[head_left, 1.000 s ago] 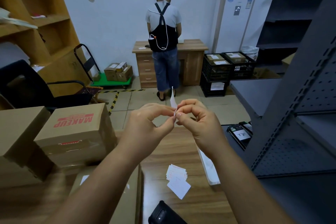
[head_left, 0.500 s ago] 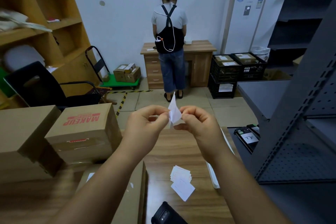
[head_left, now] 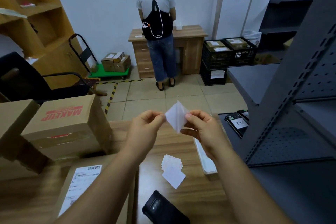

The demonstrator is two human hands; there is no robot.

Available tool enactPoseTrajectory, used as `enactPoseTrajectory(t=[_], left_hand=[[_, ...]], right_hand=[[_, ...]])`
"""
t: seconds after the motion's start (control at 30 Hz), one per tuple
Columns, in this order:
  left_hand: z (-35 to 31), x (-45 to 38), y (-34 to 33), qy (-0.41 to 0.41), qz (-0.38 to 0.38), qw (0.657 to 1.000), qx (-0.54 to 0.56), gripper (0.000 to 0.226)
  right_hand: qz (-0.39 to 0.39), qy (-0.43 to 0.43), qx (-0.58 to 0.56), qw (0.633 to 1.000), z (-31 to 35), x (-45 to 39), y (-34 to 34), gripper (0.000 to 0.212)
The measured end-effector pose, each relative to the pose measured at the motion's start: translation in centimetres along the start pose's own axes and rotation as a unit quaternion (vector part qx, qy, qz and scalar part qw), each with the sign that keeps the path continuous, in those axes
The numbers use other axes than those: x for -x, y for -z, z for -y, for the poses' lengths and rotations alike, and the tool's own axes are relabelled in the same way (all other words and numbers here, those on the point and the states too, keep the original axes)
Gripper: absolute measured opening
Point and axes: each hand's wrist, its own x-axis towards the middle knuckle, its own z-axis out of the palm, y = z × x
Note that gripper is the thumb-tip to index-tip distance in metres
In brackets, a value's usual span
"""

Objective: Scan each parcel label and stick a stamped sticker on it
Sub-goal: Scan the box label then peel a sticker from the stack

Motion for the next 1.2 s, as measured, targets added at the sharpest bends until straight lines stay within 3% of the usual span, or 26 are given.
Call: enactPoseTrajectory(t=[0.1,0.23,0.33,0.43,0.53,0.6,0.67,0.73,0.83,0.97,1.1,1.2], left_hand=[[1.7,-0.6,0.1,0.077,-0.028,0.994,0.067,0.015],[4.0,-0.9,0.7,0.108,-0.029,0.99,0.084,0.018],[5.6,-1.1,1.0,0.136,-0.028,0.987,0.082,0.019],[7.0,-1.0,2.0,0.158,-0.034,0.984,0.078,0.016],[8.2,-1.0,3.4,0.172,-0.039,0.981,0.078,0.016],[8.8,-0.9,4.3,0.18,-0.043,0.98,0.073,0.016],[9.2,-0.8,5.2,0.186,-0.057,0.978,0.071,0.016],[9.4,-0.6,6.4,0.19,-0.076,0.976,0.068,0.016],[9.6,0.1,9.0,0.184,-0.084,0.978,0.054,0.017],[9.9,1.5,13.6,0.157,-0.052,0.986,0.014,0.014],[11.8,2.7,19.0,0.164,-0.101,0.981,0.0,0.011],[13.4,3.5,21.5,0.212,-0.038,0.977,0.005,0.031]], right_hand=[[-0.1,-0.056,0.053,0.992,-2.5,-2.6,4.9,0.006],[-0.186,-0.06,0.137,0.971,-6.3,-5.2,9.4,0.009],[-0.184,-0.065,0.222,0.956,-9.0,-7.1,11.0,0.023],[-0.137,-0.127,0.364,0.912,-11.2,-8.1,12.2,0.038],[-0.169,-0.105,0.418,0.887,-10.9,-7.6,11.3,0.037],[-0.155,-0.058,0.383,0.909,-9.9,-6.6,8.2,0.024],[-0.069,-0.019,0.328,0.942,-9.0,-5.2,3.8,0.013],[0.05,-0.013,0.28,0.959,-8.9,-3.3,-1.1,0.017],[0.17,-0.015,0.267,0.948,-9.8,-0.4,-8.0,0.033],[0.136,0.01,0.249,0.959,-12.8,1.3,-13.8,0.02],[0.069,-0.157,0.053,0.984,-14.3,2.2,-16.7,0.014],[0.094,-0.226,-0.013,0.969,-15.1,3.7,-18.5,0.017]])
